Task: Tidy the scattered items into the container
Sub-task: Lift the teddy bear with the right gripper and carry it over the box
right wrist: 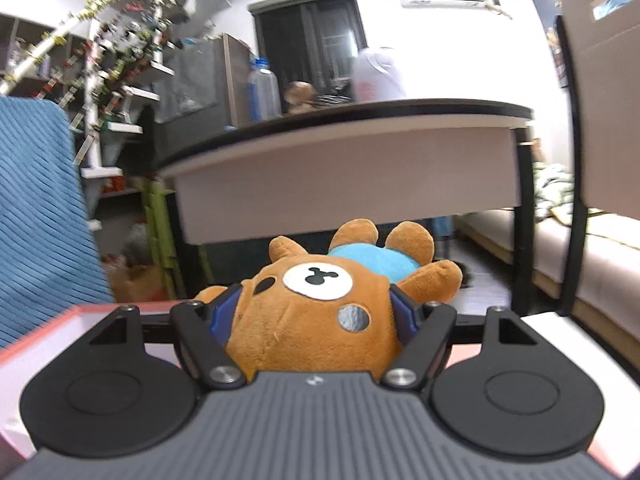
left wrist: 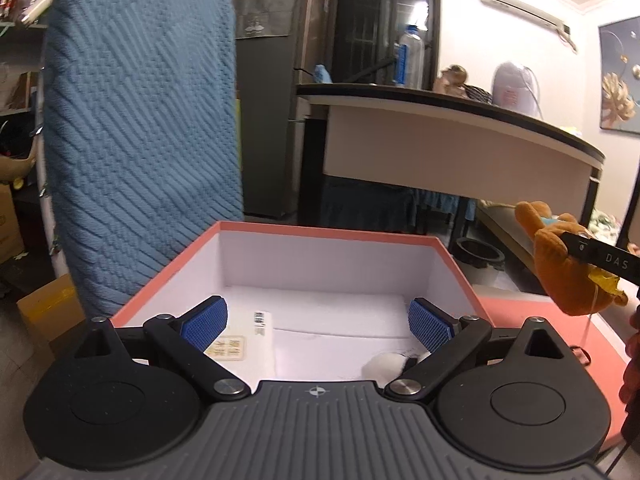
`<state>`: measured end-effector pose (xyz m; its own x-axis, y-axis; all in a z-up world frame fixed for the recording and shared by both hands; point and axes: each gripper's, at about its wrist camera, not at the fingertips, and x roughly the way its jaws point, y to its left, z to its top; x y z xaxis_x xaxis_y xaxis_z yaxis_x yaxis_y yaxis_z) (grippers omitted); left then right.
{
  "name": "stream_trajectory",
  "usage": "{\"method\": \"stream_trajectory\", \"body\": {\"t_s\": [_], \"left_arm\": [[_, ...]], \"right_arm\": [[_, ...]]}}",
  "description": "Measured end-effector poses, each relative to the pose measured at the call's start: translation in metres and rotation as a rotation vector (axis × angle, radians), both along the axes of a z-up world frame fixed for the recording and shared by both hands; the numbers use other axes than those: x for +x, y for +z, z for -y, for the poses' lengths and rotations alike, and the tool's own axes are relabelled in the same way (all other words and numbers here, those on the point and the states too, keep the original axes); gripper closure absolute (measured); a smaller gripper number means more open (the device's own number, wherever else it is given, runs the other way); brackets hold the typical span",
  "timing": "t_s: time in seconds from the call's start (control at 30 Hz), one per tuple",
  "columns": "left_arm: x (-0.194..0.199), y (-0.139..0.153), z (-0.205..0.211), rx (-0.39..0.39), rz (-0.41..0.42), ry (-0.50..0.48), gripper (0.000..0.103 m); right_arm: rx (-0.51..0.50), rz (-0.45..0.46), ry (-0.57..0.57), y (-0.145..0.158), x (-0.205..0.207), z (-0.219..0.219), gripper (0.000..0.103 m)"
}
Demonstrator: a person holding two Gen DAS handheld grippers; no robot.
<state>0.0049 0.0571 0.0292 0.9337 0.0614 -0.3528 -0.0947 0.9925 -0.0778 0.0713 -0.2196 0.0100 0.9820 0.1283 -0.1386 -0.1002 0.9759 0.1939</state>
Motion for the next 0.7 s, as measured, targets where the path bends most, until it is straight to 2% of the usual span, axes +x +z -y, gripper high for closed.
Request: {"method": "stream_trajectory", "body": {"t_s": [0.17,0.3,0.47,0.53,0.7], "left_arm": [[-0.002,0.002,-0.021,-0.016,0.001,0.050,0.005],[-0.004,0.002,-0.038,-0.030,-0.001,0.088,0.005],[-0.006,0.003,-0.059,-0.046,-0.003,0.134,0.005],[-0.007,0.003,-0.067,-0.053,-0.004,0.153,0.005],[-0.006,0.001,-0.082,-0.059,-0.020,0.181,0.005]], "right_arm": [[0.057,0.023,0.113,0.015,0.000,-0.030,0.029],[0.086,0.007,0.213,0.035,0.011,-0.059,0.029],[0.008,-0.068,0.330,0.055,0.040,-0.114,0.028],[-0.022,-0.125,0.368,0.062,0.042,-0.144,0.029],[-0.132,-0.285,0.401,0.049,0.076,-0.195,0.028]]}}
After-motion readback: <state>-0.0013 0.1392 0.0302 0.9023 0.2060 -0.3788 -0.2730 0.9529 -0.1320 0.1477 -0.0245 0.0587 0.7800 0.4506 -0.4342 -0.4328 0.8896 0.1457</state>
